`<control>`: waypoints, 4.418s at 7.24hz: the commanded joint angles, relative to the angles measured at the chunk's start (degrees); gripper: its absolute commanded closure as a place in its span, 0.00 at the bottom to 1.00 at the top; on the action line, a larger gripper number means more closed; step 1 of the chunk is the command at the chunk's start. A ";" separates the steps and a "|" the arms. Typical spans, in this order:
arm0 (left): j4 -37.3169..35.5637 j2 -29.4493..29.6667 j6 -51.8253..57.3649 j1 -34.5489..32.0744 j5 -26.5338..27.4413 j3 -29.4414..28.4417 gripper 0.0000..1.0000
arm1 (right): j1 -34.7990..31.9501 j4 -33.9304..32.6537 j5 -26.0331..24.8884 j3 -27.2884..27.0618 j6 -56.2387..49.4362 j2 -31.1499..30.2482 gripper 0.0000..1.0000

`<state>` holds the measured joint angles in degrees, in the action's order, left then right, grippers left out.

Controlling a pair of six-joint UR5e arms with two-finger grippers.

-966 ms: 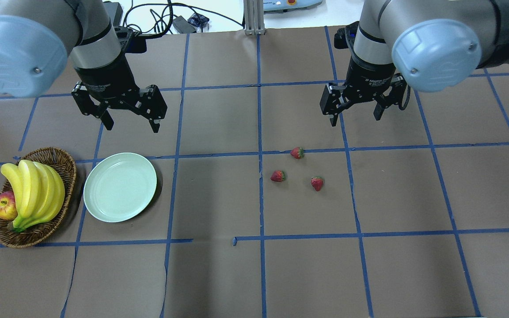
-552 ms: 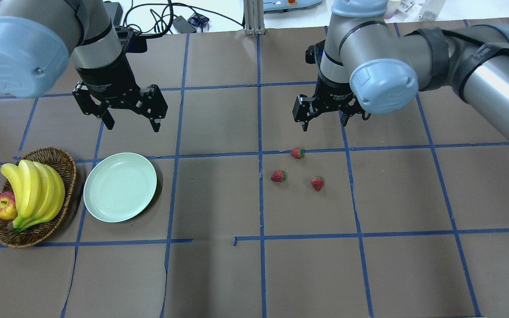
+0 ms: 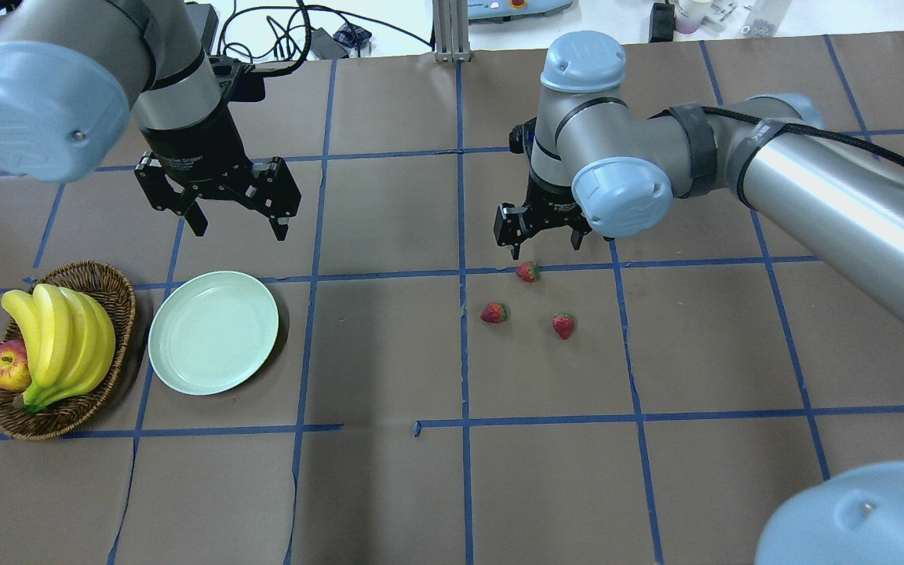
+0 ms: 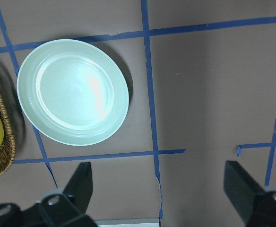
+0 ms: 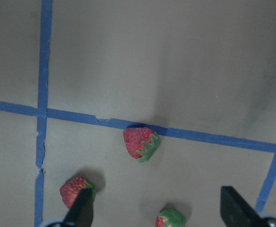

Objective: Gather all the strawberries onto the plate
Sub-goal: 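Move the right gripper down over the farthest strawberry, then close the right gripper on the strawberry and lift it, then carry the strawberry toward the plate and release it on the table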

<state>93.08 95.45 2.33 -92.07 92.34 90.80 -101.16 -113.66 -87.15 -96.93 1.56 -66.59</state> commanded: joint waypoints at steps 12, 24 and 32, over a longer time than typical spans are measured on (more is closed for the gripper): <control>-0.18 -0.09 0.04 -0.04 -0.14 1.05 0.00 | -0.45 -4.02 0.05 -0.98 -1.20 6.73 0.40; -0.18 -0.70 -0.05 0.31 0.38 0.53 0.00 | -8.33 -3.94 0.05 5.88 4.58 3.57 1.00; -0.18 -0.44 0.04 0.75 -0.06 0.79 0.00 | -12.57 -3.41 6.37 4.91 3.72 8.66 1.00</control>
<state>92.90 95.01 2.34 -91.44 92.31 91.68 -113.64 -117.14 -81.43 -91.84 5.52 -58.19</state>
